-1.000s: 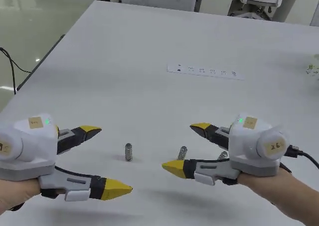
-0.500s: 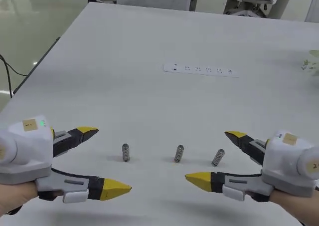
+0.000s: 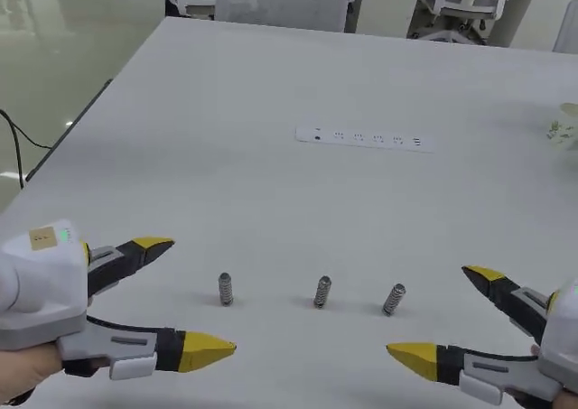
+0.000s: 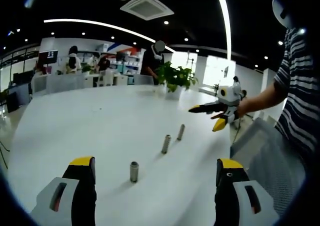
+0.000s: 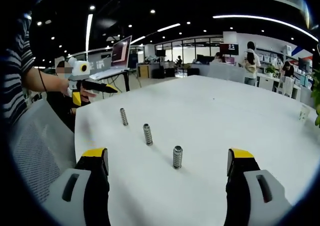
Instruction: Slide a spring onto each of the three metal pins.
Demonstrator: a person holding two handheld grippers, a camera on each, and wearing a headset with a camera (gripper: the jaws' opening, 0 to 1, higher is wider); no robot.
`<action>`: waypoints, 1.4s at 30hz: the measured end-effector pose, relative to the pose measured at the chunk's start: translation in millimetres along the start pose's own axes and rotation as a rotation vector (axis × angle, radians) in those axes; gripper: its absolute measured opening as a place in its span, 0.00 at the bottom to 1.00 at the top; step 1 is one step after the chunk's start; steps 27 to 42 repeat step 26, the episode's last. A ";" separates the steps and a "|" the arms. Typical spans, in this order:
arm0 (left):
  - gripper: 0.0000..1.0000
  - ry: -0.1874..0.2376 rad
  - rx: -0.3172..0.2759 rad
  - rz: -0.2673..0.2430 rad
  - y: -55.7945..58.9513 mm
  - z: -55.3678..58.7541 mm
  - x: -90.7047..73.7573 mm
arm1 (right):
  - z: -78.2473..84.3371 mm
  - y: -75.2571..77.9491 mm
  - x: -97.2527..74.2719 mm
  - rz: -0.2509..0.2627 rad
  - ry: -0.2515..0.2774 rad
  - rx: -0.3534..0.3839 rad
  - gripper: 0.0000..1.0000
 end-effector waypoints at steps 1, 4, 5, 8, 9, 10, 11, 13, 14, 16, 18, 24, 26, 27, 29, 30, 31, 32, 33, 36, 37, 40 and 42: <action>0.98 0.000 -0.001 0.000 0.2 0.0 -0.1 | 0.5 -0.1 0.1 -0.011 -0.008 -0.015 0.99; 0.98 0.002 0.002 -0.001 1.9 0.0 -1.3 | 1.0 0.1 2.0 -0.027 -0.017 -0.037 0.99; 0.98 0.000 0.002 -0.001 1.9 0.3 -1.6 | 0.5 0.0 2.7 -0.031 -0.016 -0.037 0.99; 0.98 -0.005 0.005 -0.007 0.9 1.1 -3.0 | -1.7 2.1 6.7 -0.037 -0.008 -0.033 0.99; 0.98 -0.003 0.003 -0.011 0.5 1.3 -4.0 | -1.9 2.3 7.1 -0.039 -0.008 -0.031 0.99; 0.98 -0.002 0.002 -0.014 0.4 1.5 -4.8 | -2.2 2.9 7.3 -0.038 -0.006 -0.033 0.99; 0.98 -0.002 0.003 -0.018 0.3 2.2 -6.2 | -2.8 3.1 7.6 -0.037 -0.006 -0.036 0.99; 0.98 -0.007 0.004 -0.025 0.0 5.0 -8.6 | -2.4 3.7 8.0 -0.042 -0.007 -0.033 0.99; 0.98 -0.012 0.005 -0.025 0.2 6.2 -9.3 | -1.7 4.3 8.0 -0.044 -0.012 -0.037 0.99; 0.98 -0.021 0.009 -0.026 0.9 8.2 -10.7 | -0.9 4.0 7.5 -0.052 -0.024 -0.046 0.99; 0.98 -0.018 0.004 -0.032 1.1 8.4 -11.4 | -0.3 4.0 6.6 -0.052 -0.027 -0.049 0.99; 0.98 -0.018 0.000 -0.041 -0.9 8.1 -11.6 | 3.3 3.4 3.5 -0.040 -0.040 -0.043 0.99; 0.98 -0.018 0.002 -0.041 -2.1 5.7 -10.5 | 3.7 3.5 3.2 -0.038 -0.039 -0.042 0.99; 0.98 -0.018 0.002 -0.041 -2.1 5.7 -10.5 | 3.7 3.5 3.2 -0.038 -0.039 -0.042 0.99; 0.98 -0.018 0.002 -0.041 -2.1 5.7 -10.5 | 3.7 3.5 3.2 -0.038 -0.039 -0.042 0.99; 0.98 -0.018 0.002 -0.041 -2.1 5.7 -10.5 | 3.7 3.5 3.2 -0.038 -0.039 -0.042 0.99; 0.98 -0.018 0.002 -0.041 -2.1 5.7 -10.5 | 3.7 3.5 3.2 -0.038 -0.039 -0.042 0.99; 0.98 -0.018 0.002 -0.041 -2.1 5.7 -10.5 | 3.7 3.5 3.2 -0.038 -0.039 -0.042 0.99; 0.98 -0.018 0.002 -0.041 -2.1 5.7 -10.5 | 3.7 3.5 3.2 -0.038 -0.039 -0.042 0.99; 0.98 -0.018 0.002 -0.041 -2.1 5.7 -10.5 | 3.7 3.5 3.2 -0.038 -0.039 -0.042 0.99; 0.98 -0.018 0.002 -0.041 -2.1 5.7 -10.5 | 3.7 3.5 3.2 -0.038 -0.039 -0.042 0.99; 0.98 -0.018 0.002 -0.041 -2.1 5.7 -10.5 | 3.7 3.5 3.2 -0.038 -0.039 -0.042 0.99; 0.98 -0.018 0.002 -0.041 -2.1 5.7 -10.5 | 3.7 3.5 3.2 -0.038 -0.039 -0.042 0.99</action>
Point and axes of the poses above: the centre of the closed fingertips' face, and the gripper's own axes: x roughly forward along the fingers, y roughly to its right, z roughly out of its underside, the point moved 8 cm from there along -x, roughly backward along the fingers, and after that the axes turned 15 degrees about y, right-handed, at the moved point
